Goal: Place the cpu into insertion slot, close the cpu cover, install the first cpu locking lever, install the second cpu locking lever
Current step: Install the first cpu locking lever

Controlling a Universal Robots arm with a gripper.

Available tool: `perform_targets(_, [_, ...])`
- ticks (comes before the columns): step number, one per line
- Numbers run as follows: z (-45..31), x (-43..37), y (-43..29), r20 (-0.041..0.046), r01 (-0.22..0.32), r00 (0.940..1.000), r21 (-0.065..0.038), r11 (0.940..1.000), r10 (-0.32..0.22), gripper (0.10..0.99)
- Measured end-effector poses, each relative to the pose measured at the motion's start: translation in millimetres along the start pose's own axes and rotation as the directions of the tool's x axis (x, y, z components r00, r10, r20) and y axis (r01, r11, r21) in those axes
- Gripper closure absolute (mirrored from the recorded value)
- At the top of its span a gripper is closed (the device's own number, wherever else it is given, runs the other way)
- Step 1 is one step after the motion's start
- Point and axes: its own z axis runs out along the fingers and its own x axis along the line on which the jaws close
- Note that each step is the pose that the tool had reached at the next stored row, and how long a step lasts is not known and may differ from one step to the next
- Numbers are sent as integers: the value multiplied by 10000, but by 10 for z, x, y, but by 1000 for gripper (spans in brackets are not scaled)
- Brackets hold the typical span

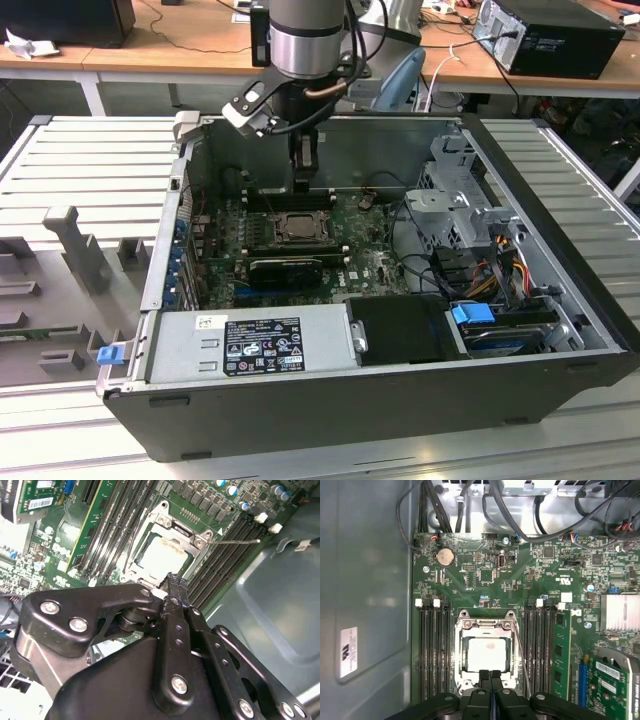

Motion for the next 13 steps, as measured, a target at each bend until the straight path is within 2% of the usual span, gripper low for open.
perform_targets(3, [-66, 1, 1, 2, 1, 10000, 0, 10000, -1, 980])
perform_targets(5, [-74, 1, 0, 3, 18, 10000, -1, 10000, -18, 980])
perform_targets(9, [-74, 1, 0, -6, 811, 9967, 9, 9967, -811, 980])
perform_targets(10, [-74, 1, 0, -13, 1213, 9926, 13, 9926, -1213, 980])
perform_targets(12, [-74, 1, 0, -16, 1441, 9896, 16, 9896, -1441, 980])
perform_targets(13, [-73, 3, 0, -22, 1833, 9831, 19, 9831, -1833, 980])
